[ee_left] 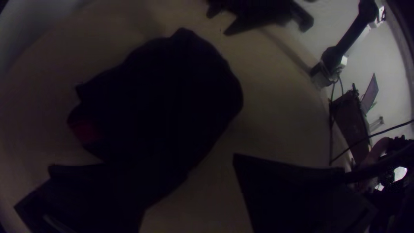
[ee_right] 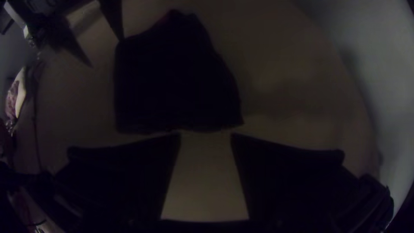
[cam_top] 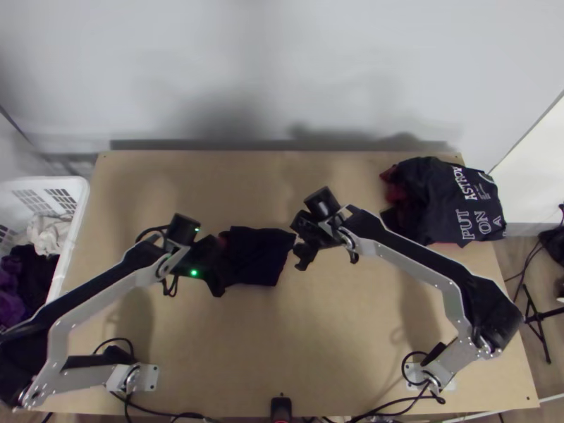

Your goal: Fold the t-shirt

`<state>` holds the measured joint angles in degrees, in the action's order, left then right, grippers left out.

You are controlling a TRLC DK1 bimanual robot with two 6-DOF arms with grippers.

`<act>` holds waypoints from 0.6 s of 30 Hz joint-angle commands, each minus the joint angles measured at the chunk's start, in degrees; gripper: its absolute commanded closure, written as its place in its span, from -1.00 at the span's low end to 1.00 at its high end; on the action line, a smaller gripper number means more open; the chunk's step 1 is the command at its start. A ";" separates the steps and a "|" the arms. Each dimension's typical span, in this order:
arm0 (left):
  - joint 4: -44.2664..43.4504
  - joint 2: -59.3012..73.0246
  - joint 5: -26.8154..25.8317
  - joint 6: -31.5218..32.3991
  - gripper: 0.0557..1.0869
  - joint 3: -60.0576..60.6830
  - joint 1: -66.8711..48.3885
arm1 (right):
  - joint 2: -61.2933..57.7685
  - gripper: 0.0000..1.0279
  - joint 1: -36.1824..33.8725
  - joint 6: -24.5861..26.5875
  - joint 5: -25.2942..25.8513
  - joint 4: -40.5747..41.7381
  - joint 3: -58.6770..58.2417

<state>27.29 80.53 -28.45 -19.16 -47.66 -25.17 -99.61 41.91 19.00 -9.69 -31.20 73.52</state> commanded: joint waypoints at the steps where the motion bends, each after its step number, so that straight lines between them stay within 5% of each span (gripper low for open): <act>1: 1.72 -8.29 -2.93 4.13 -0.90 0.55 -0.23 | 2.67 -0.63 2.65 -2.92 0.99 -2.64 -1.80; 10: 4.35 -17.07 -2.67 4.74 -0.90 -1.56 9.88 | 3.28 -0.78 13.46 -0.99 6.88 -3.16 -4.26; 18: 8.04 -24.55 -2.67 1.67 -0.90 -2.70 23.59 | 0.30 -0.80 22.86 3.50 18.13 0.00 -3.82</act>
<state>32.93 62.00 -31.05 -15.64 -49.56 -11.22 -97.38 58.41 19.79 1.56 -33.52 69.60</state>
